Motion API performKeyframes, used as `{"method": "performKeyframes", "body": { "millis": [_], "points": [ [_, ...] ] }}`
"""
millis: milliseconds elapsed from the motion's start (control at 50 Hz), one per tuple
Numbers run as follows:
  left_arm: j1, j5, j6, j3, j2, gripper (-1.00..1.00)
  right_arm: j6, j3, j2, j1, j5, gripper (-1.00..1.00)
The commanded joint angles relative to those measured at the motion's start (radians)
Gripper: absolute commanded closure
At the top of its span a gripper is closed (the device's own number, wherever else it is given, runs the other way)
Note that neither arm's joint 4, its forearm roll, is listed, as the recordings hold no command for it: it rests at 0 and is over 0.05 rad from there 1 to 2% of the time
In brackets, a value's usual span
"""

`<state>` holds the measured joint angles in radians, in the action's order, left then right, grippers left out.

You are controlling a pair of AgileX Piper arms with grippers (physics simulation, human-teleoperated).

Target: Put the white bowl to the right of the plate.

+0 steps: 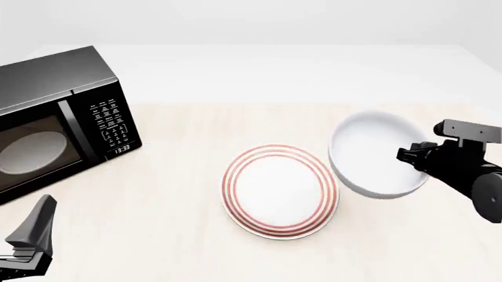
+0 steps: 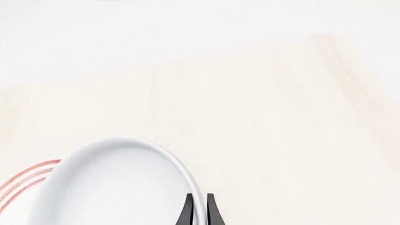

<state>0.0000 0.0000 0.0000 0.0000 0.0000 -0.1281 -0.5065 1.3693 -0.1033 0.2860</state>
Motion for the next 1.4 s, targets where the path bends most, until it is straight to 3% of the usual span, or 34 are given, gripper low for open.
{"method": "performKeyframes", "body": {
  "millis": [20,380,700,1400],
  "points": [
    [0.0,0.0,0.0,0.0,0.0,-1.0,-0.012,0.063,-0.027,-0.093,0.027,1.0],
    [0.0,0.0,0.0,0.0,0.0,-1.0,-0.025,0.12,0.008,-0.204,0.097,1.0],
    [0.0,0.0,0.0,0.0,0.0,-1.0,-0.031,0.139,0.101,-0.245,0.181,1.0],
    [0.0,0.0,0.0,0.0,0.0,-1.0,-0.052,0.136,0.256,-0.236,0.293,1.0]
  ]
}}
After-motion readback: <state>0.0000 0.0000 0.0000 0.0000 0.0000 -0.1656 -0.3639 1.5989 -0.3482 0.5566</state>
